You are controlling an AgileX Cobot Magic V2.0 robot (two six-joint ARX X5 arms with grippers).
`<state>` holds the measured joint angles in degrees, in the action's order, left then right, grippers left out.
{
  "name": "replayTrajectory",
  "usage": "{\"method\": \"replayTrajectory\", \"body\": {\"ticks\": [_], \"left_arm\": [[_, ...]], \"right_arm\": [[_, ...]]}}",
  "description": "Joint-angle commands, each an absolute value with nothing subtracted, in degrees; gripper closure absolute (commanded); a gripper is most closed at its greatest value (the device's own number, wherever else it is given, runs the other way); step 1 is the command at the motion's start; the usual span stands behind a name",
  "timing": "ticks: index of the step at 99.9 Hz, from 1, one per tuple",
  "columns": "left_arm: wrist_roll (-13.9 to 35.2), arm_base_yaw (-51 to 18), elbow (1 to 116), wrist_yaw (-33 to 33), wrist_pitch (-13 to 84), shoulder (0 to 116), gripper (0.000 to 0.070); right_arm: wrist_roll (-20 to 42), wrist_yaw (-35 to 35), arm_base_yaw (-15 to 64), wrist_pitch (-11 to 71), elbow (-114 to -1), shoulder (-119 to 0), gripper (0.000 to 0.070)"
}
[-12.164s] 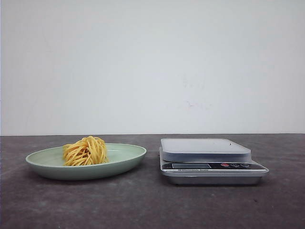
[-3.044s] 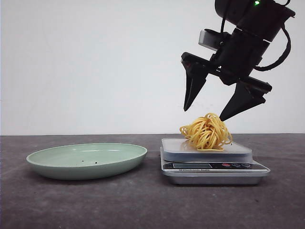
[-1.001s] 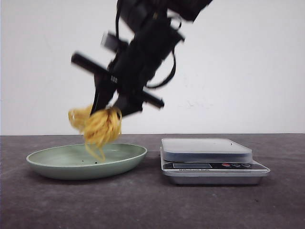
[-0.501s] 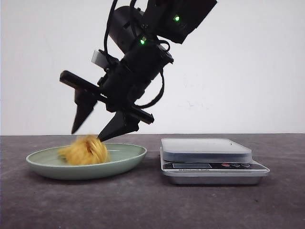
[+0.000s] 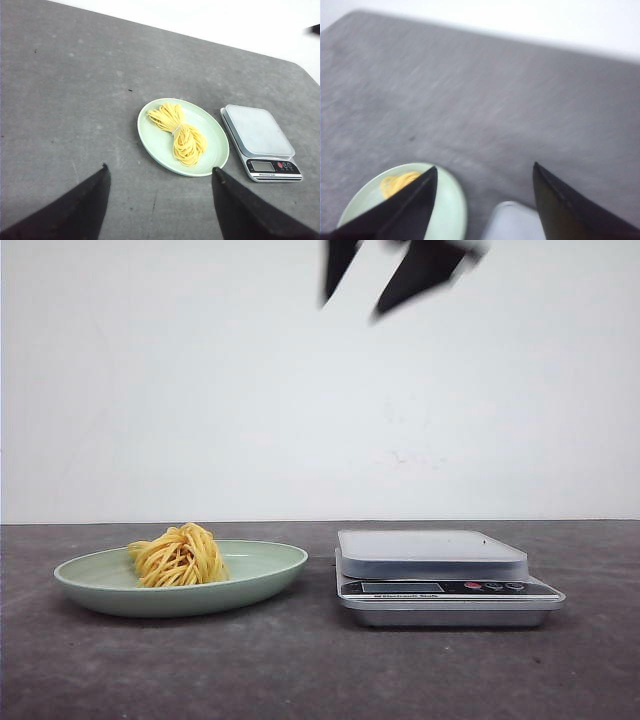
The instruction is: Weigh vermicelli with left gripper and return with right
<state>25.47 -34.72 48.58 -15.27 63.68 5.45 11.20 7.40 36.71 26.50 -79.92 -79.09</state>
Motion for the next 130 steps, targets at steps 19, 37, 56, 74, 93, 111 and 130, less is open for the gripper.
{"method": "replayTrajectory", "body": {"ticks": [19, 37, 56, 74, 93, 111, 130], "left_arm": [[24.27, -34.94, 49.12, -15.59, 60.60, 5.54, 0.0310], [23.35, -34.94, 49.12, -15.62, 60.47, 5.54, 0.0310], [23.35, -34.94, 49.10, -15.84, 59.61, 5.54, 0.0310], [23.22, -34.94, 49.10, -16.34, 56.66, 5.54, 0.0310], [23.14, -34.94, 49.08, -16.56, 55.27, 5.54, 0.0311], [21.50, -34.94, 49.08, -16.58, 55.70, 5.54, 0.0688], [21.28, -34.94, 49.08, -16.69, 54.78, 5.54, 0.0690]], "right_arm": [[2.15, 15.46, 37.34, 40.86, -81.36, -58.92, 0.0326], [2.48, 20.27, 39.03, 52.86, -81.32, -44.80, 0.0326], [6.72, 20.91, 39.29, 59.37, -80.29, -29.34, 0.0325], [10.50, 20.82, 37.98, 64.16, -75.99, -16.84, 0.0323], [13.93, 16.86, 34.96, 66.63, -68.95, -9.93, 0.0326], [15.84, 11.31, 32.23, 65.58, -62.43, -9.34, 0.0683], [16.21, 6.87, 30.44, 60.62, -57.08, -9.34, 0.0690]]}}
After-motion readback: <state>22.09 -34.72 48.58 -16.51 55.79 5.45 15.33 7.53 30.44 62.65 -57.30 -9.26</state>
